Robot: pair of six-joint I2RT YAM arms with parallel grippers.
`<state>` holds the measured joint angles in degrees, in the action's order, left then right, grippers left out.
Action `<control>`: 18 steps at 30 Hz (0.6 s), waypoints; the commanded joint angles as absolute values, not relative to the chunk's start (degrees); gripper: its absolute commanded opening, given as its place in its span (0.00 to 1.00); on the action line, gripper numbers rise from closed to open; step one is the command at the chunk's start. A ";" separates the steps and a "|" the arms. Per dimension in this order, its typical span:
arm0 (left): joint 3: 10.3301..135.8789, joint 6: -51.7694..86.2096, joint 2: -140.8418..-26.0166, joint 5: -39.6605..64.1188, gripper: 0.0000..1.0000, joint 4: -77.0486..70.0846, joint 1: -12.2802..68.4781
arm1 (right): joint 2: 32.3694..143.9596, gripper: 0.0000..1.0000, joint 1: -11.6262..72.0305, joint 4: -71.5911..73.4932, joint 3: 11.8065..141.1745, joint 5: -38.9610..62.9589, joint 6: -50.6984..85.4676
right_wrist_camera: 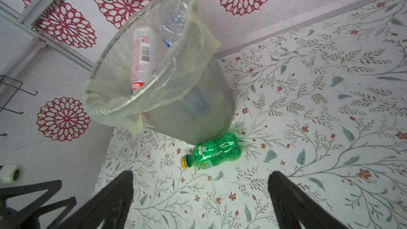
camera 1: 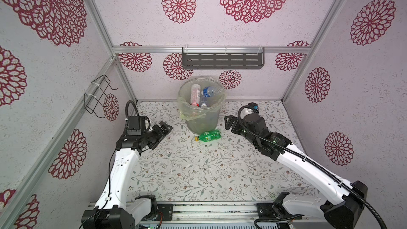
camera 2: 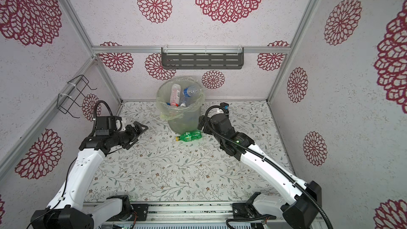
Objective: Throw the plastic bottles in the bin
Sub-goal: Throw the plastic bottle into the trash bin.
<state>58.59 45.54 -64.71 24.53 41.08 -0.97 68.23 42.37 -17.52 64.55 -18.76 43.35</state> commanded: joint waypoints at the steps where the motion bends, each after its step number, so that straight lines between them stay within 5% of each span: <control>1: 57.59 47.47 -63.73 21.69 0.97 39.71 2.41 | 63.19 0.99 42.28 -15.51 61.20 -20.86 44.88; 18: 56.34 64.21 -69.85 7.21 0.97 35.02 20.37 | 41.53 0.99 42.28 -23.19 42.38 -23.81 53.74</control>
